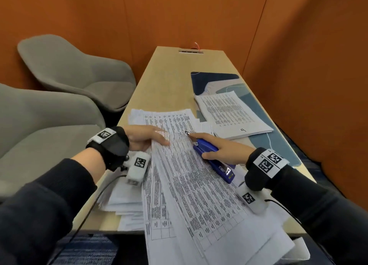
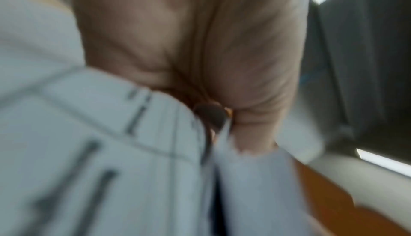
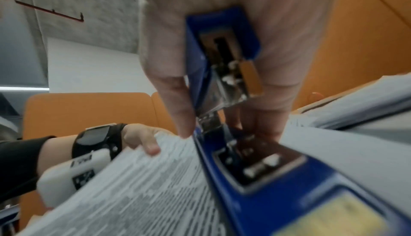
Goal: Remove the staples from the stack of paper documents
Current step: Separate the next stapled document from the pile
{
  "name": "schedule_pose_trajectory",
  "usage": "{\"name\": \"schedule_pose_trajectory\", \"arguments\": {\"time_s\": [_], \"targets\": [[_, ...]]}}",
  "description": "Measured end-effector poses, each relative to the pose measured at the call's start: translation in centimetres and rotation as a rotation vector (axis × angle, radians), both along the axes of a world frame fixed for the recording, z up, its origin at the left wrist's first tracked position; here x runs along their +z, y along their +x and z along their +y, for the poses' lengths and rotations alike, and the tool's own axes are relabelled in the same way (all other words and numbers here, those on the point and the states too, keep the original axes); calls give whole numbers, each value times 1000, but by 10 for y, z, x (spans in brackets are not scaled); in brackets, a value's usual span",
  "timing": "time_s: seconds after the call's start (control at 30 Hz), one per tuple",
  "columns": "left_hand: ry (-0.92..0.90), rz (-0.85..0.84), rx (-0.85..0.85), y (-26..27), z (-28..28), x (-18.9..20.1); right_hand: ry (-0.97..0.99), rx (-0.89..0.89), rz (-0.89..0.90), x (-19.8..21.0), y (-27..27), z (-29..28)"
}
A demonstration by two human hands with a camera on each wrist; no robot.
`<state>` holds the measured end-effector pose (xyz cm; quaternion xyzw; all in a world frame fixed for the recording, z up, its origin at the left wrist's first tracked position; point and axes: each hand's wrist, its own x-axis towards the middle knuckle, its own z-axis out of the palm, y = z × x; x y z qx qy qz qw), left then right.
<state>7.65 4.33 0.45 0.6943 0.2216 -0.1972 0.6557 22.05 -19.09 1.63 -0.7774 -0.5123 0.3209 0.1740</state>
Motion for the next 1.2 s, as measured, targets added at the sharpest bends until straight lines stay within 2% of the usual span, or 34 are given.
{"name": "schedule_pose_trajectory", "arguments": {"time_s": [0.03,0.07,0.17,0.27,0.33,0.43,0.63,0.9,0.97,1.03,1.07,1.13,1.2], "targets": [[-19,-15,32,-1,-3,-2,15,2,22,1,2,-4],[37,-21,61,-2,-7,-4,12,24,27,3,3,-7],[332,-76,72,1,-8,-9,-158,144,-35,11,0,-13],[424,-139,114,8,-13,-8,-289,206,-121,11,-5,-17],[421,-142,138,11,-17,-7,-316,199,-160,10,-8,-17],[323,-98,176,8,-18,-10,-323,196,-223,9,-12,-14],[293,-81,199,8,-16,-20,-335,211,-298,7,-22,0],[323,-106,238,9,-17,-21,-228,162,-271,-2,-28,8],[396,-218,351,9,-15,-12,-169,114,-200,-4,-20,2],[573,-391,520,5,-19,3,-81,36,-136,-7,-14,-9],[588,-455,586,3,-20,7,-35,-6,-110,-8,-12,-14],[441,-463,547,-3,-30,13,35,-56,-79,-10,-11,-21],[160,-358,397,-5,-42,10,62,-63,-82,-10,-13,-23]]}}
